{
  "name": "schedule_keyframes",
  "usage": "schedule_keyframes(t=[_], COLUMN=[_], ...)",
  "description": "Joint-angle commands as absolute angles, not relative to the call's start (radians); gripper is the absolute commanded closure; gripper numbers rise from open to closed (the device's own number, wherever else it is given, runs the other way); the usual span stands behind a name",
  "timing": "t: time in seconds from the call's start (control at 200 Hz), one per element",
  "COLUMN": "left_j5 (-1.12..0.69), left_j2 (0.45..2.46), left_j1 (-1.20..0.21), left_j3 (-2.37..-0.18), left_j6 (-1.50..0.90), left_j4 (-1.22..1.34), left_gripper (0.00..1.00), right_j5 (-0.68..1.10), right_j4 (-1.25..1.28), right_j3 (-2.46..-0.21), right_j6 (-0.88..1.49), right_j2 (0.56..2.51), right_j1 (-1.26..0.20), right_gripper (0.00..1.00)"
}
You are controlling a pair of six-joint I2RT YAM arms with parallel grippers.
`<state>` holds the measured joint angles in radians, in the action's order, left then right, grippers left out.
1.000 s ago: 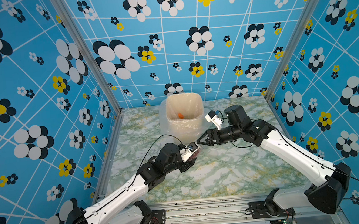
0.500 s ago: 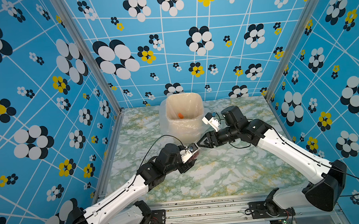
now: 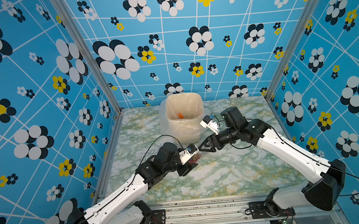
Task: Empty the moldy dried flower tea in the jars
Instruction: Unscrew the lid from the jar.
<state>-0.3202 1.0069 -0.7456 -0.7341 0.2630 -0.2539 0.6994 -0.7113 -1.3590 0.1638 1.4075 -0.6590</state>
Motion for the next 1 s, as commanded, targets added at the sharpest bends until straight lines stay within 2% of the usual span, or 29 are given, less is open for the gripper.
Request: schedule_keyframes(t=[0.0,0.095,0.345,0.595,0.87,0.994], left_j5=[-0.531,-0.626,-0.690,-0.764,-0.831,-0.801], left_j2=[0.998,1.005,1.014,1.020,1.057,1.057], left_j1=[-0.713,-0.684,-0.668,-0.650,-0.641,-0.641], left_j3=[-0.768,-0.776,-0.784,-0.782,-0.796,-0.796], left_j6=[0.197,0.166,0.150,0.125,0.109,0.111], left_j4=[-0.140,-0.153,-0.178,-0.161,-0.169,-0.163], left_gripper=[0.96,0.96,0.96,0.96,0.96,0.96], right_j5=[0.835,0.821,0.845,0.859,0.941,0.940], right_j4=[-0.828,-0.833,-0.830,-0.826,-0.706,-0.690], right_j3=[-1.362,-1.361,-1.364,-1.345,-1.258,-1.252], right_j6=[-0.084,-0.180,-0.355,-0.444,-0.453,-0.436], right_j2=[1.425,1.425,1.414,1.405,1.338,1.336], right_j1=[-0.678,-0.665,-0.646,-0.640,-0.611,-0.605], right_gripper=[0.67,0.73,0.74,0.68,0.63,0.53])
